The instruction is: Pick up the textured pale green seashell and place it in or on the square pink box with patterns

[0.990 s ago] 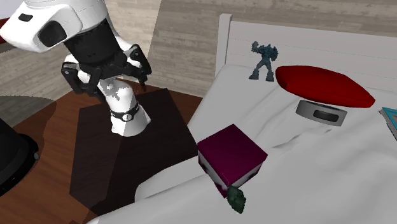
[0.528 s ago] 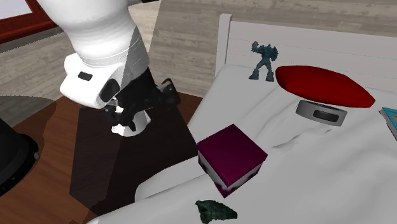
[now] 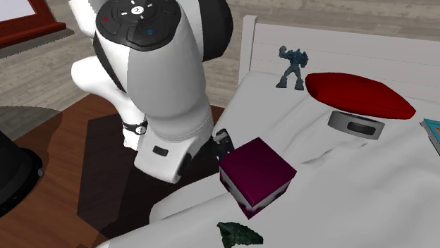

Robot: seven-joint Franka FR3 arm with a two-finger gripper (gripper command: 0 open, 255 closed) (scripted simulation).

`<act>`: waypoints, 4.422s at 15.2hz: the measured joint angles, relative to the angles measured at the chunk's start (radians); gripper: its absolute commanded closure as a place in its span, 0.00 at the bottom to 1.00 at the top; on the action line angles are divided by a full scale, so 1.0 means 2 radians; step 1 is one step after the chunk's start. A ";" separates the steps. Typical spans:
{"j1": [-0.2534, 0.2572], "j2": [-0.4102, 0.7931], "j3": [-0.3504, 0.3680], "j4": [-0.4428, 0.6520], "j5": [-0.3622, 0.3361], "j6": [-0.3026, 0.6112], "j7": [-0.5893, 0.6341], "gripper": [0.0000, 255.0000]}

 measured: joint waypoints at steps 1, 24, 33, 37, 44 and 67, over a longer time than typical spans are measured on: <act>0.002 0.018 0.003 0.009 0.001 0.009 0.002 0.00; 0.061 0.393 0.034 0.256 -0.022 0.132 0.055 0.00; 0.065 0.407 0.034 0.251 -0.021 0.151 0.056 0.00; 0.065 0.407 0.034 0.251 -0.021 0.151 0.056 1.00; 0.065 0.407 0.034 0.251 -0.021 0.151 0.056 0.00; 0.083 0.426 0.006 0.150 -0.242 0.292 -0.198 1.00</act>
